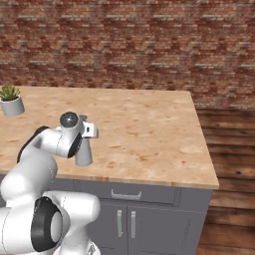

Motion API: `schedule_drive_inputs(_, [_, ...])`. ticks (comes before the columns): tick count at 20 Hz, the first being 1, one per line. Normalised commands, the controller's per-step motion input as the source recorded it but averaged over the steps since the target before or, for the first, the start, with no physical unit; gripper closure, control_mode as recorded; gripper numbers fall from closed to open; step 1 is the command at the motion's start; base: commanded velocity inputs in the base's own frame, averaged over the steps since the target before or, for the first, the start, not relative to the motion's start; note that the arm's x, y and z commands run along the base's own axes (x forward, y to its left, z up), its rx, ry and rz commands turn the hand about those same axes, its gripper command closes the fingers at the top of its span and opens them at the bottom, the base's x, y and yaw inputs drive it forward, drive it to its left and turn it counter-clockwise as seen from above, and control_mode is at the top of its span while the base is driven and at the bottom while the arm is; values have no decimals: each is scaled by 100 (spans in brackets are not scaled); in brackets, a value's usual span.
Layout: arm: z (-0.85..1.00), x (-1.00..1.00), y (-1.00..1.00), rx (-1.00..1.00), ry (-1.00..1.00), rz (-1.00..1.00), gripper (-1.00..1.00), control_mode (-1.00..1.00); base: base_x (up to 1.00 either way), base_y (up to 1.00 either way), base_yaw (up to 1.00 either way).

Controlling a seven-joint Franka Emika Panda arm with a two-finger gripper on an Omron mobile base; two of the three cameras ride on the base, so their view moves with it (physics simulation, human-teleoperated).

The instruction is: Place the pitcher and cup on the dining counter for serving.

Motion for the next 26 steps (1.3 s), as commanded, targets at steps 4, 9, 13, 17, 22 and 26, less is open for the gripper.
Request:
schedule_drive_inputs(4, [-8,-11,0,0,5,0,100,-100,0,0,0])
schedule_drive_inputs(9, [28,0,7,0,-23,-1,100,-100,0,0,0])
schedule_drive_inputs(13, [42,9,0,0,-26,0,100,-100,0,0,0])
schedule_drive_inputs(17, [9,32,0,3,-9,0,100,-100,0,0,0])
schedule_drive_inputs(22, [-2,56,0,3,1,0,100,-100,0,0,0])
schedule_drive_inputs(26, [-13,57,0,0,8,0,100,-100,0,0,0])
